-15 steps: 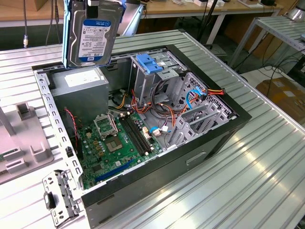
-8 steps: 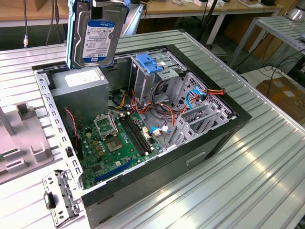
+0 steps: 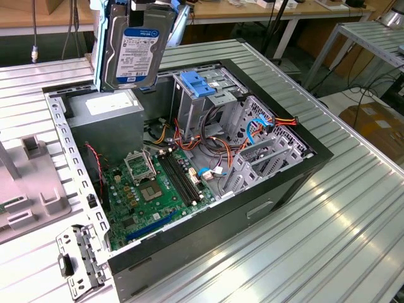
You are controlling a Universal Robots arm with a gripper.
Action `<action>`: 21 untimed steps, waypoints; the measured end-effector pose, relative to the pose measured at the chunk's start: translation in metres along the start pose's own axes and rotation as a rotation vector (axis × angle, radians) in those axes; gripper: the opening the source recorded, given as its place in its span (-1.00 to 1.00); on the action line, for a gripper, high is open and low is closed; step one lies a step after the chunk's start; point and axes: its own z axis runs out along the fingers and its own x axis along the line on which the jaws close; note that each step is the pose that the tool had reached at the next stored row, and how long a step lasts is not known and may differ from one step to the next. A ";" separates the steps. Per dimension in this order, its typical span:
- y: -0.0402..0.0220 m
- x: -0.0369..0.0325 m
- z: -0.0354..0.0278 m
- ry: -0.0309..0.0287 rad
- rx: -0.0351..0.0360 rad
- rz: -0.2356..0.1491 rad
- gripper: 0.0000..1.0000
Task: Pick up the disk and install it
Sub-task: 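Pick up the disk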
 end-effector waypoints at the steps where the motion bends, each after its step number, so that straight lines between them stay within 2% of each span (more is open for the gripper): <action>1: -0.0008 0.0004 0.0000 0.0000 0.0000 0.000 -0.26; 21: -0.0212 0.0128 -0.0005 -0.0001 -0.0006 0.000 -0.26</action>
